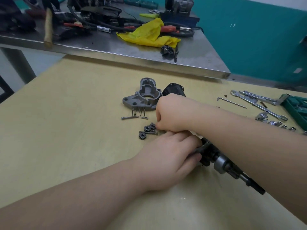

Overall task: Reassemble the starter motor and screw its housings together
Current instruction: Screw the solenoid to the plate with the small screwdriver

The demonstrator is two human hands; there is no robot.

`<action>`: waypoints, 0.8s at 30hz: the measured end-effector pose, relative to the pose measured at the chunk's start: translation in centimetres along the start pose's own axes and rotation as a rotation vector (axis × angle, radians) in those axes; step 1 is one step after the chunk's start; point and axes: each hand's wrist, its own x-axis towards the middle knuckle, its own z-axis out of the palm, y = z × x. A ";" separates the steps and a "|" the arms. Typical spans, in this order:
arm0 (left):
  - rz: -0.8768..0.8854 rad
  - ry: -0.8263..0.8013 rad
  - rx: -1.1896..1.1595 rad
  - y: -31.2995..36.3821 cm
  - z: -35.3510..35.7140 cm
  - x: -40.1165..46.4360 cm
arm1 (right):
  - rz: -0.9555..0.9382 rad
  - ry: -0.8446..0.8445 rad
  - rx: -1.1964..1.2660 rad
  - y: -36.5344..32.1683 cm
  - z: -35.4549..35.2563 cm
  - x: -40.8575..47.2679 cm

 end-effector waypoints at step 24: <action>0.024 0.004 -0.018 -0.1 0.3 0.0 | -0.111 0.022 0.051 -0.4 0.4 -0.3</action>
